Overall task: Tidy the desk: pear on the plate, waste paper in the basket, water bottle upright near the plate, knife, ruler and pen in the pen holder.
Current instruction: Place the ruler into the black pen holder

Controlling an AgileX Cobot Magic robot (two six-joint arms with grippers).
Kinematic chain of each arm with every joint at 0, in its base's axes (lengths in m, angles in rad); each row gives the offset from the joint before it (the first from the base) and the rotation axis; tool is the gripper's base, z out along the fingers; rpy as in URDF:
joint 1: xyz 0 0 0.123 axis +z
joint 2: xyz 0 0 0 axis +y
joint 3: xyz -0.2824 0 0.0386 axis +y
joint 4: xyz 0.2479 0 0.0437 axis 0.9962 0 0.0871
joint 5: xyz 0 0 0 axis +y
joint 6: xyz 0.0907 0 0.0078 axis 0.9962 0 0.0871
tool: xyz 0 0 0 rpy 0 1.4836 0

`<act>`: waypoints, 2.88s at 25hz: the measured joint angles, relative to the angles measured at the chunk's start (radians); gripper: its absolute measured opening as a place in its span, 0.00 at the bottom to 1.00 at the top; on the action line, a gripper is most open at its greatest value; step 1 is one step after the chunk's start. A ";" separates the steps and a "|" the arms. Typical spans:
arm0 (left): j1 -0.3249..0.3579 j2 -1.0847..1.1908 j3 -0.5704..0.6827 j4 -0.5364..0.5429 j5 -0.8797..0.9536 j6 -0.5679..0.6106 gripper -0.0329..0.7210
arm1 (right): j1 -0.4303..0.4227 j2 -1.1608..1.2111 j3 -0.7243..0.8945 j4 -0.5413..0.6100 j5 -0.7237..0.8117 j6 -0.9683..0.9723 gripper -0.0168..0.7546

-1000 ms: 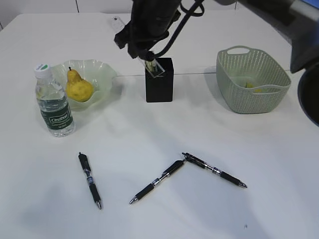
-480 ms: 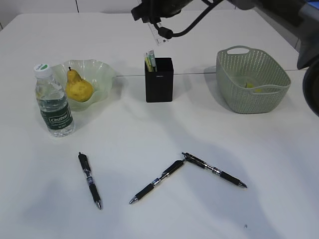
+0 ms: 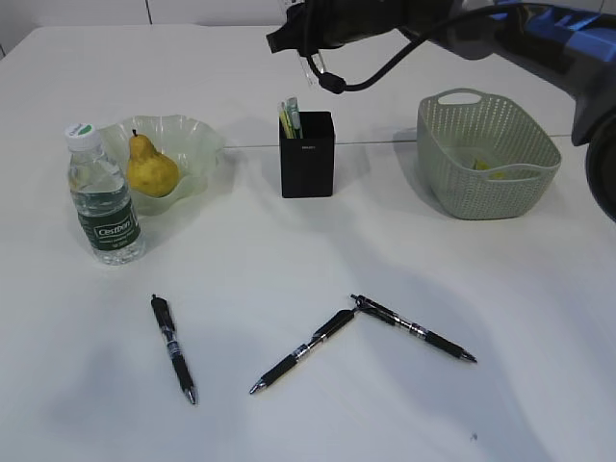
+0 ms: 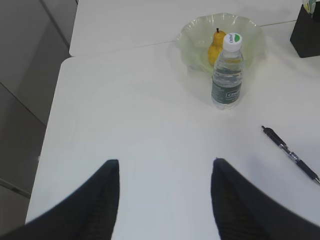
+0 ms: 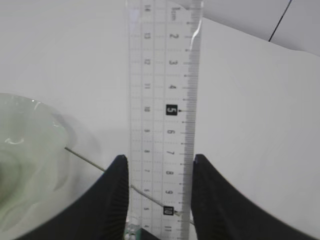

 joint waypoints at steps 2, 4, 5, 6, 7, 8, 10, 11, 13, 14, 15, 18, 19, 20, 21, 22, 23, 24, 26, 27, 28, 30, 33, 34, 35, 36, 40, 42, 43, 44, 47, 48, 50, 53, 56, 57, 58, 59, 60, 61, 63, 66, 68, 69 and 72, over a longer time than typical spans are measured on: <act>0.000 0.000 0.000 0.000 -0.001 0.000 0.59 | -0.011 0.000 0.042 0.000 -0.053 0.000 0.42; 0.000 0.000 0.000 0.002 -0.008 0.000 0.59 | -0.018 0.000 0.086 0.000 -0.119 0.000 0.42; 0.000 0.000 0.003 0.005 -0.016 0.000 0.59 | -0.019 0.000 0.111 0.000 -0.149 0.000 0.42; 0.000 0.000 0.005 0.007 -0.023 0.000 0.59 | -0.019 0.000 0.137 0.003 -0.185 0.000 0.42; 0.000 0.000 0.012 0.008 -0.028 0.000 0.59 | -0.019 0.000 0.157 0.008 -0.218 0.000 0.42; 0.000 0.000 0.019 0.009 -0.026 0.000 0.59 | -0.019 0.002 0.180 0.013 -0.242 0.000 0.42; 0.000 0.006 0.038 0.010 -0.026 0.000 0.59 | -0.019 0.002 0.213 0.022 -0.289 0.000 0.42; 0.000 0.010 0.045 0.010 -0.028 0.000 0.59 | -0.019 0.003 0.223 0.024 -0.301 0.000 0.42; 0.000 0.015 0.062 0.007 -0.028 0.000 0.59 | -0.019 0.005 0.239 0.028 -0.323 0.000 0.42; 0.000 0.017 0.064 0.004 -0.028 0.000 0.59 | -0.017 0.005 0.244 0.028 -0.336 0.000 0.42; 0.000 0.019 0.066 0.004 -0.030 0.000 0.59 | -0.017 0.005 0.248 0.030 -0.349 0.000 0.42; 0.000 0.019 0.066 0.004 -0.035 0.000 0.59 | -0.017 0.005 0.274 0.033 -0.405 0.011 0.42; 0.000 0.019 0.066 0.004 -0.036 0.000 0.59 | -0.017 0.005 0.289 0.035 -0.427 0.015 0.42; 0.000 0.019 0.066 0.004 -0.037 0.000 0.59 | -0.015 0.005 0.305 0.039 -0.447 0.020 0.42; 0.000 0.019 0.066 0.004 -0.039 0.000 0.59 | -0.015 0.005 0.319 0.040 -0.467 0.022 0.42; 0.000 0.019 0.066 0.004 -0.039 0.000 0.59 | -0.015 0.005 0.333 0.043 -0.480 0.029 0.42; 0.000 0.019 0.066 0.004 -0.039 0.000 0.59 | -0.015 0.005 0.342 0.043 -0.490 0.033 0.42; 0.000 0.019 0.066 0.004 -0.039 0.000 0.59 | -0.015 0.005 0.350 0.043 -0.495 0.035 0.42; 0.000 0.019 0.066 0.004 -0.039 0.000 0.59 | -0.015 0.005 0.355 0.043 -0.502 0.045 0.42; 0.000 0.019 0.066 0.004 -0.039 0.000 0.59 | -0.015 0.005 0.359 0.043 -0.502 0.050 0.42; 0.000 0.019 0.066 0.004 -0.041 0.000 0.59 | -0.015 0.005 0.359 0.045 -0.504 0.055 0.42; 0.000 0.019 0.066 0.004 -0.045 0.000 0.59 | -0.015 0.010 0.359 0.045 -0.513 0.059 0.42; 0.000 0.019 0.066 0.002 -0.045 0.000 0.59 | -0.011 0.026 0.359 0.045 -0.519 0.061 0.42; 0.000 0.019 0.066 0.002 -0.045 0.000 0.59 | -0.010 0.034 0.359 0.045 -0.520 0.063 0.42; 0.000 0.019 0.066 0.002 -0.045 0.000 0.59 | -0.009 0.043 0.359 0.047 -0.520 0.063 0.42; 0.000 0.019 0.066 0.002 -0.045 0.000 0.59 | -0.007 0.049 0.359 0.047 -0.520 0.063 0.42; 0.000 0.019 0.066 0.000 -0.045 0.000 0.59 | -0.005 0.062 0.361 0.051 -0.520 0.063 0.42; 0.000 0.019 0.066 0.000 -0.045 0.000 0.59 | -0.005 0.062 0.361 0.052 -0.520 0.063 0.42; 0.000 0.019 0.066 0.000 -0.045 0.000 0.59 | -0.005 0.062 0.361 0.052 -0.521 0.063 0.42; 0.000 0.019 0.066 0.000 -0.045 0.000 0.59 | -0.005 0.062 0.361 0.053 -0.521 0.063 0.42; 0.000 0.019 0.066 0.000 -0.045 0.000 0.59 | -0.005 0.062 0.361 0.053 -0.523 0.063 0.42; 0.000 0.019 0.066 0.000 -0.045 0.000 0.59 | -0.005 0.062 0.361 0.054 -0.523 0.063 0.42; 0.000 0.019 0.066 0.000 -0.045 0.000 0.59 | -0.005 0.062 0.361 0.054 -0.523 0.063 0.42; 0.000 0.019 0.066 0.000 -0.045 0.000 0.59 | -0.005 0.062 0.361 0.057 -0.523 0.063 0.42; 0.000 0.019 0.066 0.000 -0.045 0.000 0.59 | -0.005 0.062 0.361 0.059 -0.523 0.063 0.42; 0.000 0.019 0.066 0.000 -0.045 0.000 0.59 | -0.005 0.062 0.361 0.059 -0.523 0.063 0.42; 0.000 0.019 0.066 0.000 -0.045 0.000 0.59 | -0.005 0.062 0.361 0.059 -0.523 0.063 0.42; 0.000 0.019 0.066 0.000 -0.045 0.000 0.59 | -0.005 0.062 0.361 0.059 -0.523 0.063 0.42; 0.000 0.019 0.066 0.000 -0.045 0.000 0.59 | -0.005 0.062 0.361 0.059 -0.523 0.063 0.42; 0.000 0.019 0.066 0.000 -0.045 0.000 0.59 | -0.005 0.062 0.361 0.061 -0.521 0.063 0.42; 0.000 0.019 0.066 0.000 -0.045 0.000 0.59 | -0.005 0.062 0.361 0.061 -0.509 0.063 0.42; 0.000 0.019 0.066 0.000 -0.045 0.000 0.59 | -0.005 0.062 0.361 0.061 -0.499 0.063 0.42; 0.000 0.019 0.066 0.000 -0.045 0.000 0.59 | -0.005 0.062 0.361 0.061 -0.494 0.063 0.43; 0.000 0.019 0.066 0.000 -0.045 0.000 0.59 | -0.005 0.062 0.361 0.061 -0.494 0.063 0.44; 0.000 0.019 0.066 0.000 -0.045 0.000 0.59 | -0.005 0.062 0.361 0.061 -0.490 0.063 0.49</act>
